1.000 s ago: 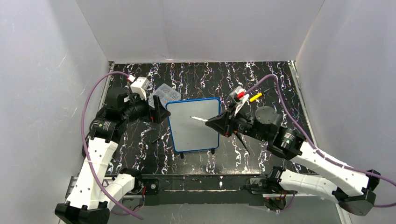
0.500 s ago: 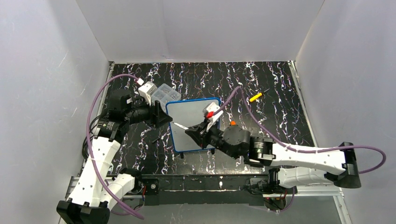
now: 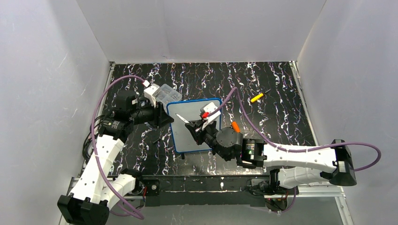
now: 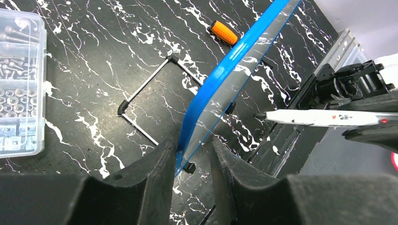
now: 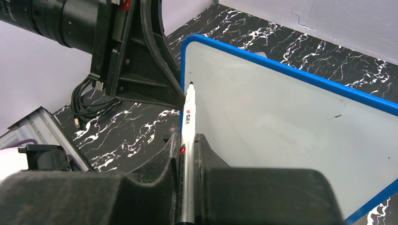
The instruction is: Write a sentence on the whiteboard
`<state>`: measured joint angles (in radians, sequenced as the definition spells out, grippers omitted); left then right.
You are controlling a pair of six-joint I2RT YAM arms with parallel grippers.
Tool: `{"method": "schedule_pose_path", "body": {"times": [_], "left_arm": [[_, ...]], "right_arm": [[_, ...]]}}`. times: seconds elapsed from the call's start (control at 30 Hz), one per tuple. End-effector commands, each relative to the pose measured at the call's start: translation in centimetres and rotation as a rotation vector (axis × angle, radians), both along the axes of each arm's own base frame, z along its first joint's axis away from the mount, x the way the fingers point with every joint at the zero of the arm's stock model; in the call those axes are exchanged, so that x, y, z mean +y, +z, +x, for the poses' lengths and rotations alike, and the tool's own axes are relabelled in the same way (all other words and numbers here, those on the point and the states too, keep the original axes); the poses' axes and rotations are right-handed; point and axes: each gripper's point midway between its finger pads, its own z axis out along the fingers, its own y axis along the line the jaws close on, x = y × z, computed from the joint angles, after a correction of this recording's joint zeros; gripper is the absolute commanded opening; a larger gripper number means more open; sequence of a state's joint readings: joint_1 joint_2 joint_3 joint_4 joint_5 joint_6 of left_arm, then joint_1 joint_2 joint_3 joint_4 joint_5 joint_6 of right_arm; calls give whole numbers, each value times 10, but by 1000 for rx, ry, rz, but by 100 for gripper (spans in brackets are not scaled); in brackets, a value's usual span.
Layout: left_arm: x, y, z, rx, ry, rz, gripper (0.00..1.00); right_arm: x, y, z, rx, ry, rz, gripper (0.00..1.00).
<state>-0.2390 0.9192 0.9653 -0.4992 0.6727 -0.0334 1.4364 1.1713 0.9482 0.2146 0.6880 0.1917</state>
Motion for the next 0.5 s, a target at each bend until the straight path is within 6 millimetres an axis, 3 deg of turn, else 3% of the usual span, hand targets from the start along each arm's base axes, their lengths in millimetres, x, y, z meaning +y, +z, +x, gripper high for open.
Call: {"method": "schedule_pose_path", "body": {"times": [0.0,0.47], "left_arm": [[-5,-3,0,-13,-31,0,29],[-5,-13,-1,-23,-28,32,9]], "right_arm": [[3,44,5,-44,-35,114,1],[9,47,12,-70,-70,123,1]]}}
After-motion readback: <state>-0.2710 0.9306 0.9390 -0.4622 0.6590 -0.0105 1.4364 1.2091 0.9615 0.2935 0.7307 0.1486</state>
